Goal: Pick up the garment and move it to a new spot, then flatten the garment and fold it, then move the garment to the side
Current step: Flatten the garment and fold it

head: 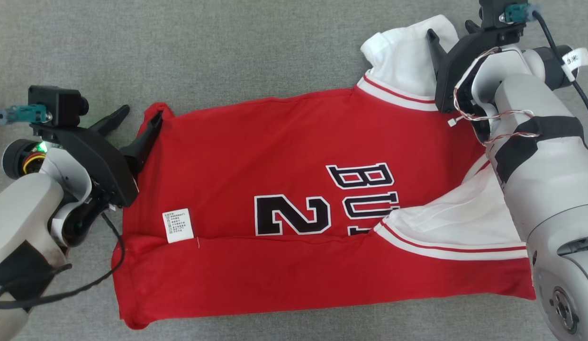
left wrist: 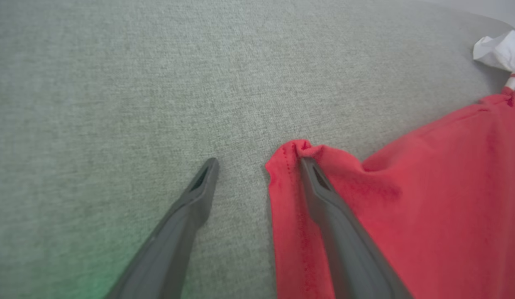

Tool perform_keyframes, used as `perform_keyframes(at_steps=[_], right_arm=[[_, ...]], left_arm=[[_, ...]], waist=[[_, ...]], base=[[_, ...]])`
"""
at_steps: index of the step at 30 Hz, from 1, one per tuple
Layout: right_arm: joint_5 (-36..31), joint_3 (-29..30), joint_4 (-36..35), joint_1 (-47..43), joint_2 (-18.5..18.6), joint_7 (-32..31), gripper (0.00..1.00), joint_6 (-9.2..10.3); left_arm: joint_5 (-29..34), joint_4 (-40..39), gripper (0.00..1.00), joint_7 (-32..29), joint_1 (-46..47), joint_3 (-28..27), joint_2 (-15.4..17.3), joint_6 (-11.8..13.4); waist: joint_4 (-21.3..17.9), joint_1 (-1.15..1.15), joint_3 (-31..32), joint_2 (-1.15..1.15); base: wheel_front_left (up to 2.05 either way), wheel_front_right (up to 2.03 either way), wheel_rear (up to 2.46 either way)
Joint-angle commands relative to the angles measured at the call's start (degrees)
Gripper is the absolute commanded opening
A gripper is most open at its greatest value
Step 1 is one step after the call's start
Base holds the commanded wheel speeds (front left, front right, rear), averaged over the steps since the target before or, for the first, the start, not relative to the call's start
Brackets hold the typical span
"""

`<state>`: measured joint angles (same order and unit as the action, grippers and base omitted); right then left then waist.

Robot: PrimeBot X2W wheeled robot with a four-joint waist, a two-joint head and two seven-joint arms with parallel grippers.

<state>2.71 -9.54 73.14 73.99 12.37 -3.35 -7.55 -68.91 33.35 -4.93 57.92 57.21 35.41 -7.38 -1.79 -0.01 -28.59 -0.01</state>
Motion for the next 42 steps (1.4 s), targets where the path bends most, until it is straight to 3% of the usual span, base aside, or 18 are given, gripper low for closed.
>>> perform_keyframes(at_steps=[1, 2, 3, 4, 16, 30, 36, 42], right_arm=[[-0.3, 0.5, 0.3, 0.4, -0.4, -0.8, 0.94, 0.14], [-0.7, 0.7, 0.3, 0.5, -0.5, -1.2, 0.36, 0.14], [-0.9, 1.0, 0.4, 0.7, -0.6, -1.4, 0.0, 0.14], [-1.2, 1.3, 0.5, 0.8, -0.7, -1.6, 0.0, 0.14], [-3.2, 2.9, -0.5, 1.0, -0.3, 7.7, 0.0, 0.14], [0.8, 1.3, -1.1, -3.9, -1.1, 17.1, 0.0, 0.14], [5.2, -0.8, -6.2, -10.1, -0.3, 18.6, 0.0, 0.14], [11.0, -2.9, -19.9, -20.7, 3.1, 18.5, 0.0, 0.14]], left_arm=[[-1.4, 0.6, 0.93, -3.4, -4.3, 4.0, -2.2, -0.2], [-2.1, 0.5, 0.85, -3.6, -4.3, 4.5, -2.3, -0.2], [-2.6, 0.4, 0.3, -3.7, -4.3, 4.9, -2.1, -0.2], [-2.7, 0.5, 0.0, -3.7, -4.1, 5.6, -1.9, -0.2], [-7.8, 1.5, 0.0, 5.3, -0.6, 2.9, 0.8, 0.0], [-6.3, -1.0, 0.0, 17.6, -3.4, 3.2, 3.1, 0.0], [-1.6, -1.3, 0.0, 20.0, -7.1, 1.9, 2.7, 1.6], [5.0, -4.6, 0.0, 20.1, -13.7, -4.8, 1.2, 4.9]], waist=[[0.3, 0.01, -0.5, 0.01], [0.4, 0.01, -0.6, 0.01], [0.5, 0.01, -0.8, 0.01], [0.5, 0.01, -0.9, 0.01], [0.4, 0.01, 1.1, 0.01], [0.5, 0.01, 6.6, 0.01], [0.6, 0.01, 10.0, 0.01], [0.7, 0.01, 12.7, 0.01]], base=[[0.0, 0.0, 0.0], [0.0, 0.0, 0.0], [0.0, 0.0, 0.0], [0.0, 0.0, 0.0], [0.0, 0.0, 0.0], [0.0, 0.0, 0.0], [0.0, 0.0, 0.0], [0.0, 0.0, 0.0]])
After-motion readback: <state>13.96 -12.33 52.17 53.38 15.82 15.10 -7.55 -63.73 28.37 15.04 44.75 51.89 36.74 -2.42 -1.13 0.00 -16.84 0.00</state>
